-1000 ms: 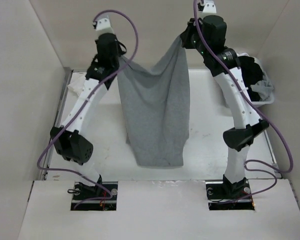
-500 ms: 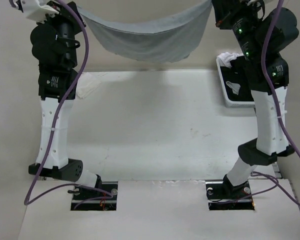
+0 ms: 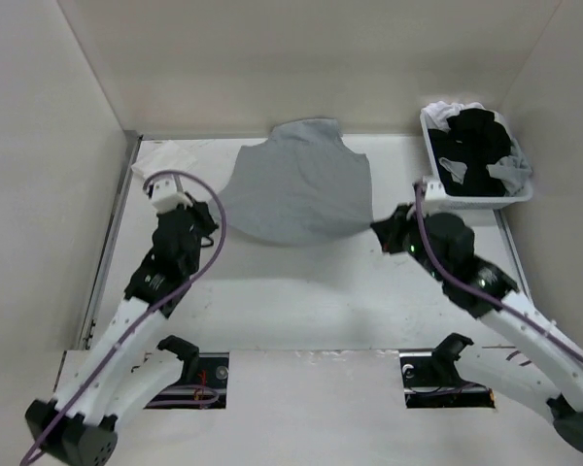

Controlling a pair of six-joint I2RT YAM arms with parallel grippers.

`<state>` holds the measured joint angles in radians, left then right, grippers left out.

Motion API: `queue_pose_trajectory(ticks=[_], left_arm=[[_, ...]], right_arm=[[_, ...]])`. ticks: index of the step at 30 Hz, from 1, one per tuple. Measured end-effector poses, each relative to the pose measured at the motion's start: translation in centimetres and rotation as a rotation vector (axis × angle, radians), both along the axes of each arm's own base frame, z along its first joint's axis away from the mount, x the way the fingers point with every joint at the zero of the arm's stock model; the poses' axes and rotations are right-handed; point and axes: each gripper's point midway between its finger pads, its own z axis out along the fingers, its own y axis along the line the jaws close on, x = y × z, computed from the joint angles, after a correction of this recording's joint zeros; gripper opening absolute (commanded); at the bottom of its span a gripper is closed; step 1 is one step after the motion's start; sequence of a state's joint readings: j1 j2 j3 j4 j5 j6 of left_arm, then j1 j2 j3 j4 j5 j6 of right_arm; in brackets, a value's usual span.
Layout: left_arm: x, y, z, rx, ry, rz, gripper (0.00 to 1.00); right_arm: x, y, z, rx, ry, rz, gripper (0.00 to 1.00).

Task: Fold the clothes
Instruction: Fold the tank top

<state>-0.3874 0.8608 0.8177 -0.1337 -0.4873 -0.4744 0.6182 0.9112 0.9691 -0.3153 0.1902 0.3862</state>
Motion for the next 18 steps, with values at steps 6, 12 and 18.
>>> queue_pose_trajectory(ticks=[6,12,18], left_arm=[[-8.3,-0.1,-2.1,-0.094,-0.017,-0.072,0.02],[-12.6,0.3,-5.5,-0.211,0.088,-0.091,0.02],[-13.1,0.9,-8.0,-0.192,0.178,-0.034,0.02]], right_arm=[[-10.7,0.9,-7.2,0.106,0.126,0.167,0.0],[-17.4,1.5,-12.7,0.1,0.357,0.275,0.0],[-18.4,1.6,-15.1,0.028,0.438,0.235,0.0]])
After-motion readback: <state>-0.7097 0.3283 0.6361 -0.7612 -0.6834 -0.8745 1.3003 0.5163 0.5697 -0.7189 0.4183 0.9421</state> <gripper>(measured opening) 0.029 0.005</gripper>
